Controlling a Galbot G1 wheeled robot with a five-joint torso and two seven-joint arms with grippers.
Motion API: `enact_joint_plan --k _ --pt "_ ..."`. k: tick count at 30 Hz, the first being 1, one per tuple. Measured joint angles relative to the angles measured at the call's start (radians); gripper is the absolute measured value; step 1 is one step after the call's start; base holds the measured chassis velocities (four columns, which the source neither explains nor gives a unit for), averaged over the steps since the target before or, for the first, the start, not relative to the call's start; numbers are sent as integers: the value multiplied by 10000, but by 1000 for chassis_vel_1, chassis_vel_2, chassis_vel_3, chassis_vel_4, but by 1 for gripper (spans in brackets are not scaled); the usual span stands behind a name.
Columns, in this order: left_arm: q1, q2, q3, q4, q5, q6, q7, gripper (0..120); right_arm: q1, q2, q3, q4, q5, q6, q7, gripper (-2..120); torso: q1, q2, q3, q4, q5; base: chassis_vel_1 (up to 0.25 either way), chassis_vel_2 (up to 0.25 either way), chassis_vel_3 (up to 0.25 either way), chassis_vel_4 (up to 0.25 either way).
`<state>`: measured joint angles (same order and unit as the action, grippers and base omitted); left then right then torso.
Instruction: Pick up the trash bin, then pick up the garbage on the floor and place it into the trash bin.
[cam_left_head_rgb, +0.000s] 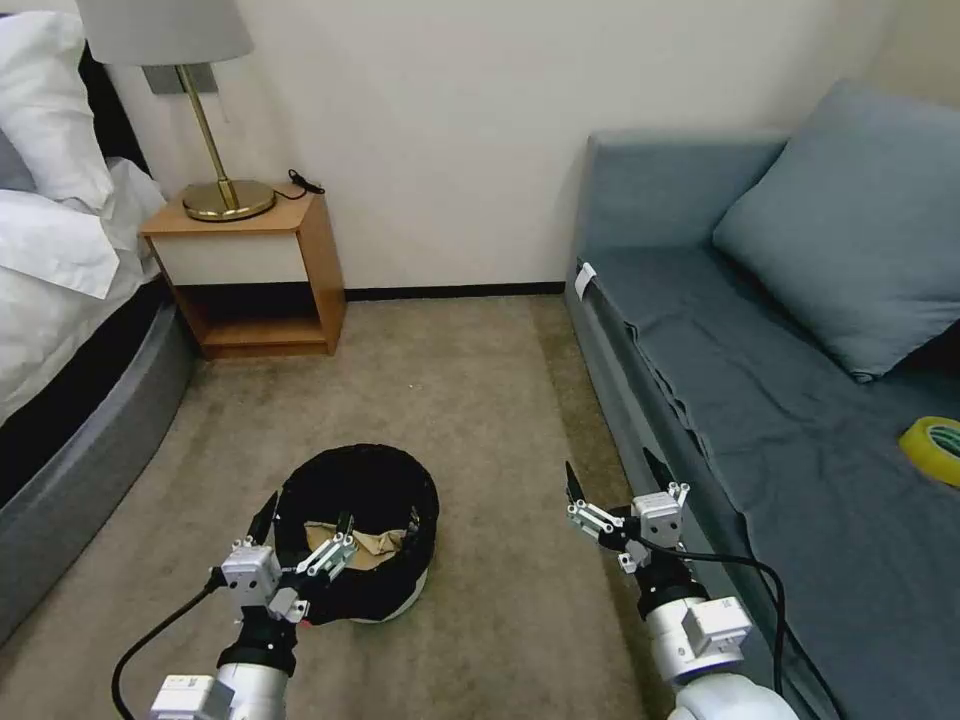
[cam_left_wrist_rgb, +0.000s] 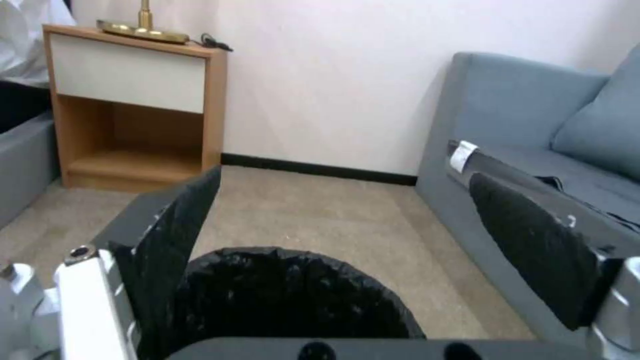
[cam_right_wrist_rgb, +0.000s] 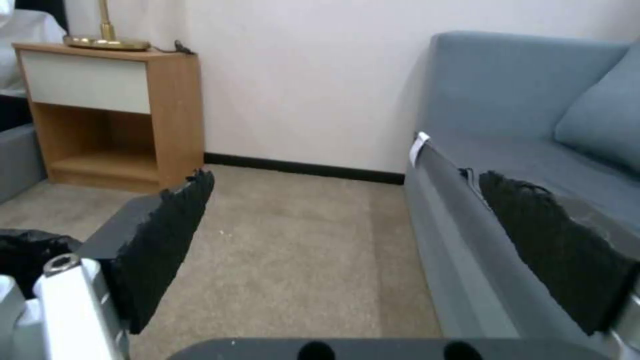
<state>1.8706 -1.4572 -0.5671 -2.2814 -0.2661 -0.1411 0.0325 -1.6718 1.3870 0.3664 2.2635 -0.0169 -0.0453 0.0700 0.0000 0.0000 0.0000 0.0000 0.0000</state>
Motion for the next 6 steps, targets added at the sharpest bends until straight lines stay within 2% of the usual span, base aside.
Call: enact_joint_plan --k 6 --pt "-129 16 7 162 256 -93 145 100 88 7 9 -12 15 -80 -21 100 0 0 0 0 0 0 0 0 0"
